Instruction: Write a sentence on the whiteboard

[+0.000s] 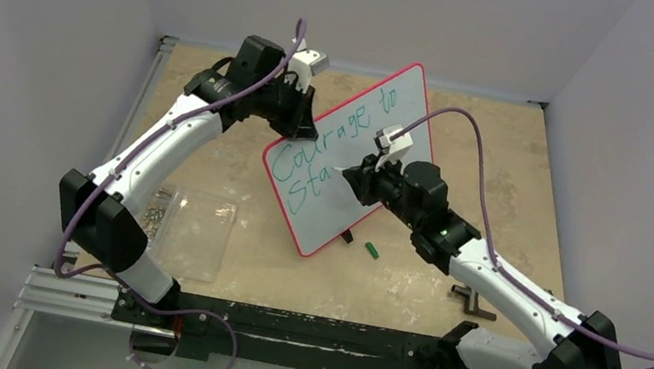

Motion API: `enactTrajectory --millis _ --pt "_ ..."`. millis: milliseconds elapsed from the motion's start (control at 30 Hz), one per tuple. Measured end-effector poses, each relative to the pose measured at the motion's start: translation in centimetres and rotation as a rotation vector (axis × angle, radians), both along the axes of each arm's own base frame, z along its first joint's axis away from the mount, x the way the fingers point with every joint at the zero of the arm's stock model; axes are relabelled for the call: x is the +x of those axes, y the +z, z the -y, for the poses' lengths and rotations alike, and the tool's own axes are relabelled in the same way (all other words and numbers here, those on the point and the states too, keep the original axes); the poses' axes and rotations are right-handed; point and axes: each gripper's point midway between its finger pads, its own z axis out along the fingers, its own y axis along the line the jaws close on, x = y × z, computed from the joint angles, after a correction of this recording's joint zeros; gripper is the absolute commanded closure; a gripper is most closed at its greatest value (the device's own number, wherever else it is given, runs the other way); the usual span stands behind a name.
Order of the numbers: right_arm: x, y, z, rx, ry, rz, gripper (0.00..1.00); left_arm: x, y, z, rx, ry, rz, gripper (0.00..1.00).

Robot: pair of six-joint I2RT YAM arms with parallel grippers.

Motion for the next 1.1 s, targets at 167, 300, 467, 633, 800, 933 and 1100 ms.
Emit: enactTrajectory --millis 167,300,467,633,800,933,1100 --pt "0.0 2.8 0.5 0.05 -0.022 0.065 1.0 -0.3 0.2 -0.1 0.001 -0.001 -0.001 1.0" --pt "0.4 3.5 0.7 0.063 -0.043 0.086 1.0 -0.7 0.4 -0.3 0.003 -0.002 -0.003 1.0" --pt "0.5 3.8 0.7 0.072 -0.05 0.097 1.0 -1.0 0.5 -0.3 0.005 -0.005 -0.005 1.0" --pt "0.5 4.1 0.5 0.085 -0.041 0.104 1.0 -1.0 0.5 -0.3 0.005 -0.005 -0.005 1.0" --pt "0.5 4.1 0.2 0.09 -0.028 0.105 1.0 -1.0 0.5 -0.3 0.005 -0.005 -0.005 1.0" --pt "0.5 3.0 -0.1 0.079 -0.018 0.089 1.0 -1.0 0.5 -0.3 0.005 -0.005 -0.005 1.0" --pt "0.3 0.8 0.1 0.051 -0.019 0.05 1.0 -1.0 0.5 -0.3 0.005 -0.005 -0.005 1.0"
